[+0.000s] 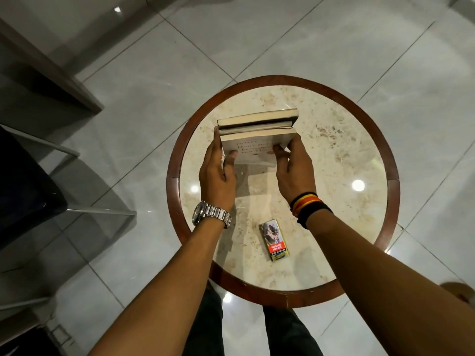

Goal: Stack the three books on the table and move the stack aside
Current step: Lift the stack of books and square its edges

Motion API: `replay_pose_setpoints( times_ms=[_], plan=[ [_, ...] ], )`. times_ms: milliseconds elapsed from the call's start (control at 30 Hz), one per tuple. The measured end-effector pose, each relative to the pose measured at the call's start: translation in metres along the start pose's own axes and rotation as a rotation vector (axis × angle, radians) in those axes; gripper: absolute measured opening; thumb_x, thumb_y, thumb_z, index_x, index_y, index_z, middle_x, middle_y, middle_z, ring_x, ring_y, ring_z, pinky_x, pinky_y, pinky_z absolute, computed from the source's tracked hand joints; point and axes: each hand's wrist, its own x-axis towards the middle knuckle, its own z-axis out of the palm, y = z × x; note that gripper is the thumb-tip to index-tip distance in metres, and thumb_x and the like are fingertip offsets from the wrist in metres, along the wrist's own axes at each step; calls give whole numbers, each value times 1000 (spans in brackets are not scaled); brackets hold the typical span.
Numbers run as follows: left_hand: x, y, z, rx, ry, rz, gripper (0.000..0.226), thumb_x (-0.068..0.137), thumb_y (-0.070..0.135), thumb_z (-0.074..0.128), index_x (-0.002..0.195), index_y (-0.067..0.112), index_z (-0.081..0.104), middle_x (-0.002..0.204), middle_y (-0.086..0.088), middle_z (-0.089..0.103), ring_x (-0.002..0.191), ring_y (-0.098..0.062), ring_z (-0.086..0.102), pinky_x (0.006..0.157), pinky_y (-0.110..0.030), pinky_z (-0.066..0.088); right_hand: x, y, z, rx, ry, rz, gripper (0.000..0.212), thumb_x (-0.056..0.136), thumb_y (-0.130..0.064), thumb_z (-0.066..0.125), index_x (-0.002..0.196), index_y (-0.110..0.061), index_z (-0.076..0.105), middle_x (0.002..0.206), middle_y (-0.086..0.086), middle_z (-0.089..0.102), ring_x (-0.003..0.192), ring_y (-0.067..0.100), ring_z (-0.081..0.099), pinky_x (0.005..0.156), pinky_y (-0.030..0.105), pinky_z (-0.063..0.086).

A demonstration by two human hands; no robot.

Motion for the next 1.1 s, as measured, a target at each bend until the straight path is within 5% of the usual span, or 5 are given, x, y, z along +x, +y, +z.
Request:
replay_pose_setpoints(
  times_ms=[200,367,533,833,1100],
  plan=[
    [11,15,13,-72,51,-10,49,106,34,60,153,21,52,141,-5,61,116,-14,64,70,-6,58,14,-2,-7,32,39,30,32,103,-27,47,135,-23,52,127,-3,62,113,15,61,96,38,56],
    [35,34,57,-23,-2,-164,38,103,37,64,137,20,69,132,-7,64,113,-20,67,84,-32,63,43,7,-48,72,29,220,31,104,-28,50,132,-15,59,114,-4,61,86,1,61,68,6,53],
    [28,61,131,-64,-50,-376,30,102,25,67,128,14,77,123,-9,79,107,-27,75,80,-27,57,73,44,-94,35,-42,495,32,103,-27,52,123,-7,67,115,11,73,103,30,70,95,39,55],
    [14,65,227,39,-84,-436,25,98,30,68,114,16,82,110,-7,83,95,-26,78,84,-38,65,96,113,-146,-67,-56,661,30,105,-28,50,122,-9,66,113,4,72,83,18,61,48,13,34],
    [16,50,226,246,-174,-321,35,103,34,60,120,8,75,124,-17,67,109,-33,70,90,-44,62,93,121,-149,-129,12,586,31,99,-32,60,125,-17,66,115,-1,73,90,23,71,65,21,50]
  ],
)
